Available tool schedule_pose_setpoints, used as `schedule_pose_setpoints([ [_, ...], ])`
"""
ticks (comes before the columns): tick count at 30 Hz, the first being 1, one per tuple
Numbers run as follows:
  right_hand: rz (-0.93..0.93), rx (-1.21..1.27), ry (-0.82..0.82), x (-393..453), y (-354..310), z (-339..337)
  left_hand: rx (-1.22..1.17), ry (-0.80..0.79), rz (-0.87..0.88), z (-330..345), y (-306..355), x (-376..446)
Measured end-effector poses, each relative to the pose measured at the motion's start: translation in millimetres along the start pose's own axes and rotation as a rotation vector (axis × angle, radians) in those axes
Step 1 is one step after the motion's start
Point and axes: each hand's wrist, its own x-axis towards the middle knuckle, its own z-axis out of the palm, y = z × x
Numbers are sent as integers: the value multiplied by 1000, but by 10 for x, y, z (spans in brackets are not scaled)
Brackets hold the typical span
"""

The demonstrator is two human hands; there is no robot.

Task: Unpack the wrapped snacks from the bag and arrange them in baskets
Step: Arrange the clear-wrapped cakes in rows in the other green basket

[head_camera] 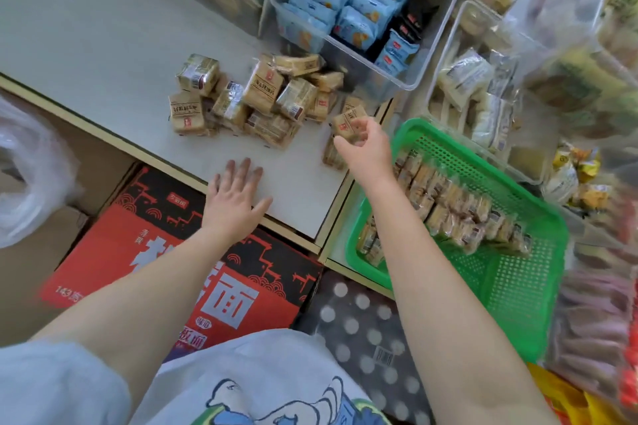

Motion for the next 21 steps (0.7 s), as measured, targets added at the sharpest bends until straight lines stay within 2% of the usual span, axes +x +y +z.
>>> schedule_pose_setpoints([
  [2,26,-77,5,225,-24,120,-36,13,-3,4,-2,47],
  [7,235,-250,-32,618,40,395,-82,-44,0,11,-42,45],
  [14,188,-378,-67,693,140,511,-94,-55,0,18,-46,69],
  [21,182,-364,31,518,202,735,-76,-75,2,36,-66,66],
])
